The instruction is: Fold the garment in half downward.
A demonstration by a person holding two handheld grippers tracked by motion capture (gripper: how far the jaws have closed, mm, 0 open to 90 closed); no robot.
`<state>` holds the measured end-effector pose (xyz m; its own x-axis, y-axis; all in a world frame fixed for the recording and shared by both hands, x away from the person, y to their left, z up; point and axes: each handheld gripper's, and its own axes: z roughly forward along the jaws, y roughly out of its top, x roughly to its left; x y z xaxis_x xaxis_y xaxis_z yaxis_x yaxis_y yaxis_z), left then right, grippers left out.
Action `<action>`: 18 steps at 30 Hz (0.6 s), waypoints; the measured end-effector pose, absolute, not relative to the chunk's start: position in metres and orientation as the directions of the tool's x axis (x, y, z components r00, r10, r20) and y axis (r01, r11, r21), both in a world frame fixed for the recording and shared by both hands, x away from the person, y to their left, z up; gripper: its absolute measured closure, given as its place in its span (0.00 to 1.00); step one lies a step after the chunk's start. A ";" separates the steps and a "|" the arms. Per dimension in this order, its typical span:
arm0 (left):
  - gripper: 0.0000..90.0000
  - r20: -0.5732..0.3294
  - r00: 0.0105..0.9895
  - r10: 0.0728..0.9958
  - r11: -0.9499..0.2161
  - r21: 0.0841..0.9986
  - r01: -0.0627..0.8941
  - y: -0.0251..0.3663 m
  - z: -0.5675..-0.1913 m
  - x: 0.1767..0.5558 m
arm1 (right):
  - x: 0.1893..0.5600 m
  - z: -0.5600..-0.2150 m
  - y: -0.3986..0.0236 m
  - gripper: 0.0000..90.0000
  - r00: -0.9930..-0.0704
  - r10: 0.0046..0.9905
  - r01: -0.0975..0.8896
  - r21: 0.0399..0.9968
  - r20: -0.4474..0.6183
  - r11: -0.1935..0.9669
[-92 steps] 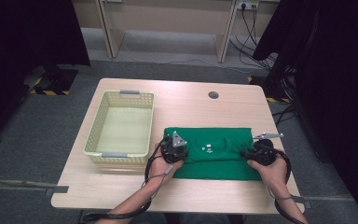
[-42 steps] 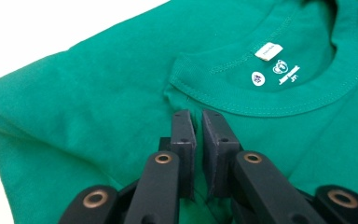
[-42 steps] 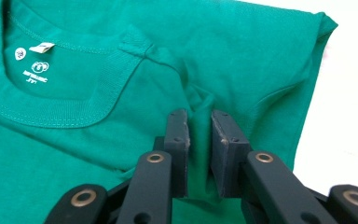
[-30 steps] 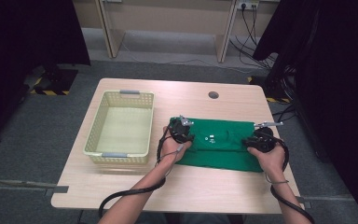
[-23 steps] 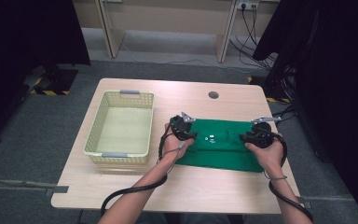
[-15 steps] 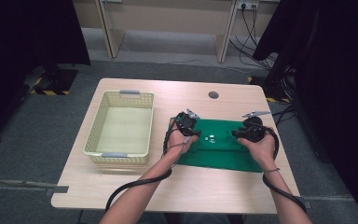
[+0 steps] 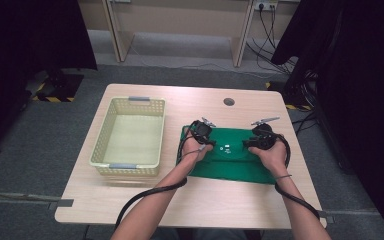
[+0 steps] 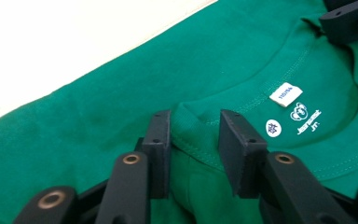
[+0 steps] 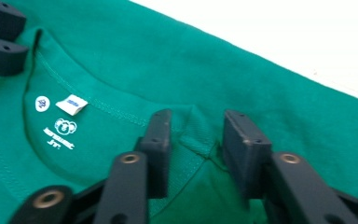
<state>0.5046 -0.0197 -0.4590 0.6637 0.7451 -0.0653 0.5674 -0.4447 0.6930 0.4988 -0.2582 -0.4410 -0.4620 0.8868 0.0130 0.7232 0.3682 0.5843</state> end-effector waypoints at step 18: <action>0.91 -0.020 0.657 0.754 -0.447 0.717 0.535 -0.020 -0.458 0.497 | 0.494 -0.437 -0.266 0.65 -0.430 0.902 0.720 0.614 0.032 0.322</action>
